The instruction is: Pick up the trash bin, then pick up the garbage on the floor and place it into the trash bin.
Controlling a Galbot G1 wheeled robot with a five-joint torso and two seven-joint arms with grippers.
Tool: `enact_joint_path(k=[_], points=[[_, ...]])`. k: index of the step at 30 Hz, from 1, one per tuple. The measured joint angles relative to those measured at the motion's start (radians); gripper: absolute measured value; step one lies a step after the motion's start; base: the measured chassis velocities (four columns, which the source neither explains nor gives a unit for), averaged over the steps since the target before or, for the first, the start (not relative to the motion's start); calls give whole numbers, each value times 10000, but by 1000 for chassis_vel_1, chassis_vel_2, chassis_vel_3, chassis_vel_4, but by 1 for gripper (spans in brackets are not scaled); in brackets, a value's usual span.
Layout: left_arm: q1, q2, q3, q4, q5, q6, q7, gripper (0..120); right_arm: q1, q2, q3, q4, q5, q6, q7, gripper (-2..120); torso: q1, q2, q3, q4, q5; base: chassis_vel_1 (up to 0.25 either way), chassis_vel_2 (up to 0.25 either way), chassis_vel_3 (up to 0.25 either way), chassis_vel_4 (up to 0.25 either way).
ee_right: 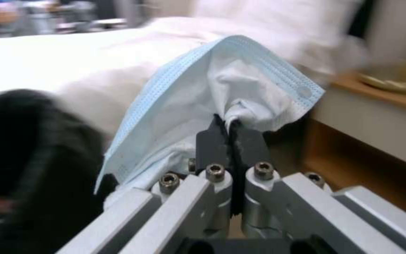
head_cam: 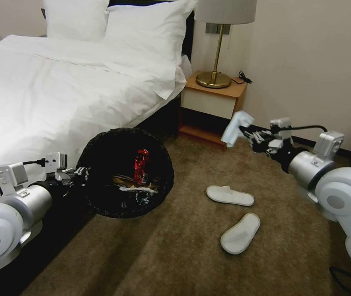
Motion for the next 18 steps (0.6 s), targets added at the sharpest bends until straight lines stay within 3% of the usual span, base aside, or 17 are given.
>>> enact_joint_path(k=[2,5,6,8,14,18], points=[[3,20,4,-13,-5,0,-7,2,348,-104,-331,-23,6,77,-404,0,1,0,0,-1,2,0,0,0,0],[38,58,42,-39,-12,0,-21,2,2678,5,-2624,-170,290,209,-845,0,1,0,0,-3,1,0,0,0,0],[38,58,42,-39,-12,0,-21,2,2678,5,-2624,-170,290,209,-845,0,1,0,0,-3,1,0,0,0,0],[27,73,84,-41,-5,0,-29,2,3947,380,-3973,-289,525,190,-839,0,2,0,1,4,-1,0,0,0,0],[6,225,150,-94,-223,0,-222,2,5538,808,-5821,-397,788,-10,-680,0,2,-1,1,0,1,0,0,0,0],[1,288,200,-111,-397,0,-444,2,5952,885,-6307,-369,854,-130,-580,0,2,-1,1,-3,3,0,0,0,0]])
